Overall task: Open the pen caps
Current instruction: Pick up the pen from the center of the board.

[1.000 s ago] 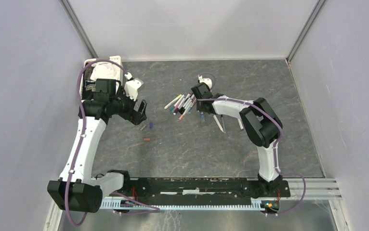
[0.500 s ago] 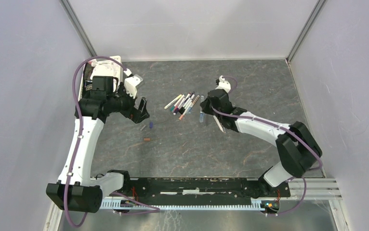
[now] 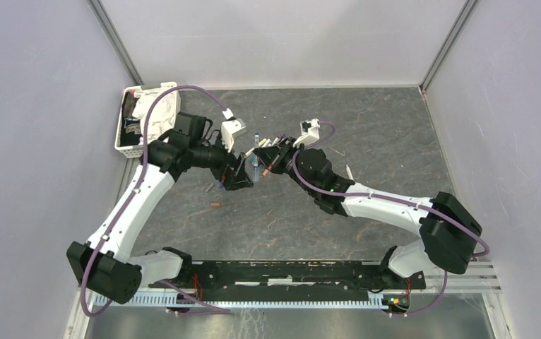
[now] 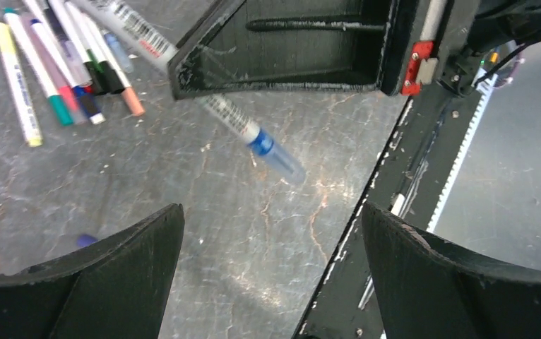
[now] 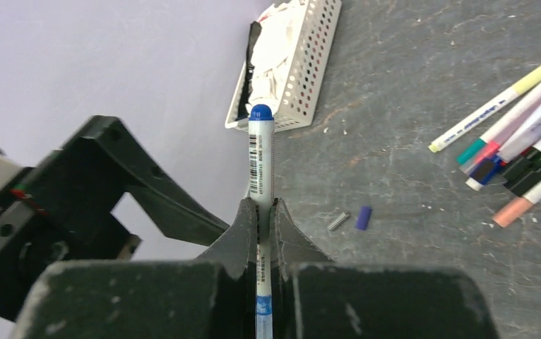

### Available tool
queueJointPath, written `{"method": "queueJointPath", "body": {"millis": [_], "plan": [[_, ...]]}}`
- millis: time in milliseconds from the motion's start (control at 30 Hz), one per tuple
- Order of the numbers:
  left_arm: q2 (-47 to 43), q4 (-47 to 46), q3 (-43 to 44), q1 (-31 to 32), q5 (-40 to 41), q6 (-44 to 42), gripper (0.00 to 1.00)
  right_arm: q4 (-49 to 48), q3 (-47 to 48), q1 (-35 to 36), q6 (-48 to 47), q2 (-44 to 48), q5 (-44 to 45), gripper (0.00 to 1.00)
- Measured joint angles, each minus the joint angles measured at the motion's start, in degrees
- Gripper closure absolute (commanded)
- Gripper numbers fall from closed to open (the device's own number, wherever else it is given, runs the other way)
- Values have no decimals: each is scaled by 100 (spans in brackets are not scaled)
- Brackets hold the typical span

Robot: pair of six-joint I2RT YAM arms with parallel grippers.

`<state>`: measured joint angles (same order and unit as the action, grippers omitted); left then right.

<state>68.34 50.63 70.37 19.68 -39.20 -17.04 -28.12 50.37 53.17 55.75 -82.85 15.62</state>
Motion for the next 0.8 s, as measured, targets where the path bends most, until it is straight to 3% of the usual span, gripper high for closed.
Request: {"method": "queueJointPath", "body": {"millis": [367,500,667,800], "plan": [[267,-354,-101,168,-345,446,21,-468,0,275,155,31,350,100],[313,-452,-160,168,-452,557,38,-555,0,365,190,31,450,100],[365,-444,-168,168,-494,597,70,-592,0,463,170,31,612,100],[365,-400,-173,166,-352,605,88,-592,-11,481,103,55,763,100]]}}
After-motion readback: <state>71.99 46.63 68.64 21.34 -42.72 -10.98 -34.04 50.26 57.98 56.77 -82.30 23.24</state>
